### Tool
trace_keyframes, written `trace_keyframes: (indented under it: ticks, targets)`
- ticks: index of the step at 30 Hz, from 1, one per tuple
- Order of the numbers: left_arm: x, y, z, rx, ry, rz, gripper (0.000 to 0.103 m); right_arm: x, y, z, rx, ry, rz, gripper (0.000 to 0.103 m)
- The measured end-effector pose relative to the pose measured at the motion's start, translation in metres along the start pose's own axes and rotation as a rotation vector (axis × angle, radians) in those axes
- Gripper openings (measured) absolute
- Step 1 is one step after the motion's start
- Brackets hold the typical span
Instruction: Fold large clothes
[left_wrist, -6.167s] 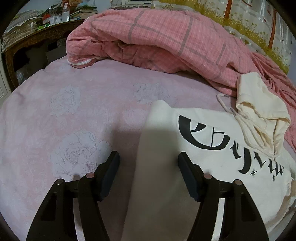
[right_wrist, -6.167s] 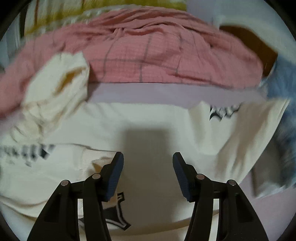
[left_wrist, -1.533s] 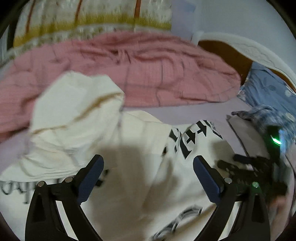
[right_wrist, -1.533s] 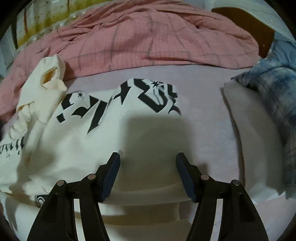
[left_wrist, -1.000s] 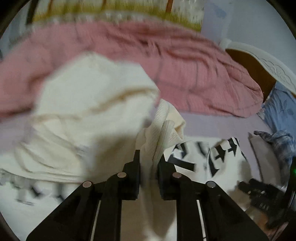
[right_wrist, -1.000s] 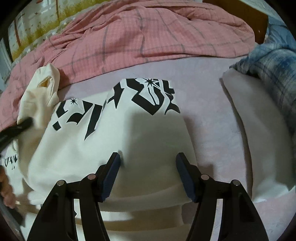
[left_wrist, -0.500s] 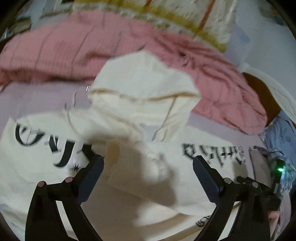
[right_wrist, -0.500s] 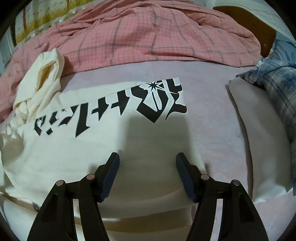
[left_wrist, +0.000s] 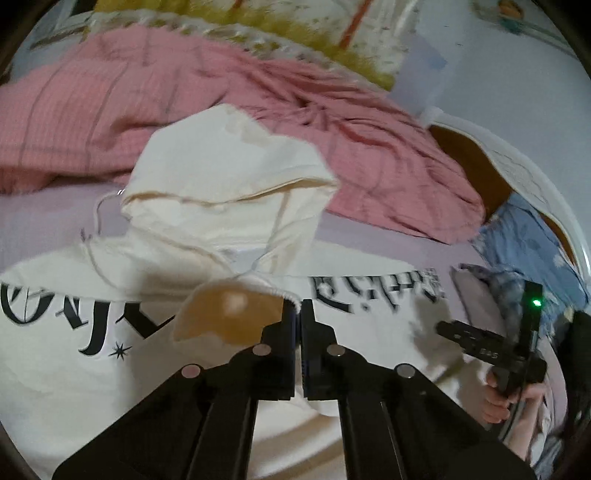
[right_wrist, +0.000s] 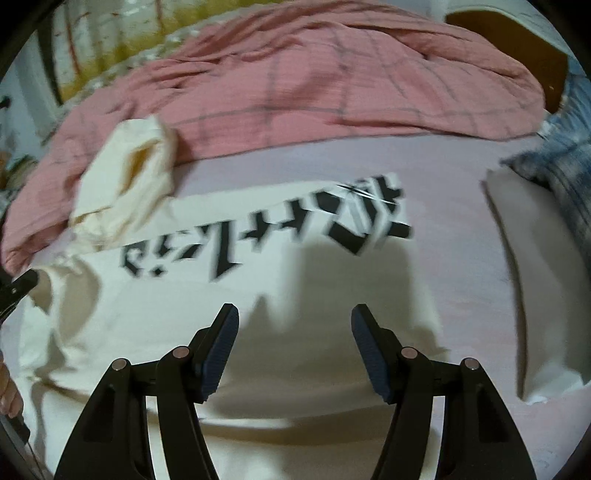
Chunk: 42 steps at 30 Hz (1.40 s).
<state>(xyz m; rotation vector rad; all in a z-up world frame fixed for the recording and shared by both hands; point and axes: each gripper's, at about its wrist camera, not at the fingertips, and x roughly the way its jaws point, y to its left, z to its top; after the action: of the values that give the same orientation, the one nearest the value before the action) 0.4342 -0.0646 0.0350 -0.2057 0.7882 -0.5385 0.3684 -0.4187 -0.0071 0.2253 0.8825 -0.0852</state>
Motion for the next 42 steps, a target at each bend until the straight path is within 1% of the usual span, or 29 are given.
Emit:
trace_keyframes:
  ticks: [3,6,8,9,10,11,12,13,14,15,17,20,21,22,23,24,25,26,27,28,29,30,32,33,34,35,37,39,42]
  targets:
    - [-0.008,-0.012,0.006,0.039,-0.024,0.069,0.001,-0.011,0.021,-0.001,-0.046,-0.028,0.027,0.066]
    - [-0.005,-0.007,0.013,-0.002,0.001,0.177,0.001,-0.026,0.044,-0.002,-0.059,-0.096,0.077,0.066]
    - [-0.005,0.005,0.014,-0.049,0.03,0.246,0.001,-0.027,0.061,-0.006,-0.048,-0.142,0.226,0.066]
    - [-0.003,0.013,0.013,-0.068,0.058,0.27,0.001,-0.02,0.07,-0.01,-0.066,-0.123,0.291,0.066]
    - [-0.001,0.021,0.008,-0.08,0.086,0.295,0.001,-0.008,0.082,-0.014,-0.093,-0.069,0.318,0.066]
    - [0.001,0.027,0.004,-0.081,0.107,0.319,0.001,0.015,0.097,-0.02,-0.132,0.029,0.258,0.066]
    - [0.004,0.032,-0.001,-0.078,0.13,0.34,0.001,0.03,0.105,-0.025,-0.152,0.075,0.185,0.066]
    - [0.007,0.039,-0.008,-0.083,0.156,0.35,0.001,0.041,0.11,-0.03,-0.17,0.083,0.126,0.066]
    - [0.01,0.045,-0.016,-0.093,0.17,0.356,0.001,0.044,0.116,-0.033,-0.199,0.049,0.082,0.066]
    - [0.014,0.051,-0.022,-0.106,0.184,0.357,0.001,0.043,0.119,-0.033,-0.211,0.041,0.062,0.066]
    - [0.02,0.059,-0.031,-0.116,0.163,0.337,0.001,0.041,0.121,-0.033,-0.199,0.023,0.043,0.066]
    - [0.026,0.056,-0.038,-0.031,0.135,0.333,0.002,0.046,0.122,-0.032,-0.191,0.029,0.047,0.066]
    - [0.026,0.054,-0.039,-0.015,0.13,0.323,0.006,0.045,0.12,-0.03,-0.186,0.031,0.054,0.066]
    - [0.024,0.053,-0.041,-0.007,0.124,0.302,0.027,0.045,0.119,-0.029,-0.183,0.034,0.06,0.066]
    - [0.023,0.054,-0.041,-0.015,0.123,0.282,0.064,0.044,0.118,-0.028,-0.182,0.037,0.064,0.066]
    - [0.019,0.055,-0.042,-0.035,0.108,0.268,0.081,0.04,0.116,-0.026,-0.18,0.031,0.064,0.066]
    - [0.013,0.057,-0.044,-0.054,0.071,0.244,0.091,0.034,0.112,-0.025,-0.179,0.014,0.064,0.066]
    - [0.009,0.056,-0.045,-0.061,0.037,0.214,0.092,0.027,0.109,-0.022,-0.175,-0.013,0.071,0.066]
    - [0.01,0.056,-0.044,-0.063,0.031,0.204,0.092,0.019,0.106,-0.02,-0.166,-0.038,0.087,0.066]
    - [0.015,0.058,-0.043,-0.074,0.061,0.243,0.093,0.012,0.103,-0.017,-0.155,-0.058,0.103,0.066]
    - [0.022,0.062,-0.042,-0.102,0.104,0.305,0.093,0.002,0.098,-0.014,-0.136,-0.084,0.12,0.066]
    - [0.031,0.066,-0.042,-0.134,0.138,0.325,0.093,-0.004,0.093,-0.011,-0.119,-0.1,0.118,0.066]
    - [0.042,0.072,-0.041,-0.168,0.17,0.288,0.09,-0.014,0.081,-0.007,-0.082,-0.125,0.082,0.066]
    - [0.043,0.071,-0.038,-0.148,0.145,0.274,0.083,-0.016,0.075,-0.005,-0.07,-0.129,0.056,0.066]
    - [0.044,0.068,-0.035,-0.111,0.135,0.258,0.055,-0.017,0.069,-0.004,-0.059,-0.128,0.028,0.066]
    - [0.045,0.065,-0.032,-0.079,0.134,0.282,0.021,-0.018,0.061,-0.002,-0.048,-0.127,0.005,0.066]
    - [0.044,0.056,-0.026,-0.022,0.107,0.309,0.003,-0.017,0.043,0.0,-0.011,-0.12,-0.011,0.066]
    - [0.038,0.046,-0.019,0.038,0.074,0.351,0.003,-0.016,0.025,0.004,0.025,-0.105,-0.008,0.066]
    - [0.012,0.043,-0.009,-0.001,0.002,0.325,0.003,-0.015,0.011,0.005,0.061,-0.112,0.004,0.066]
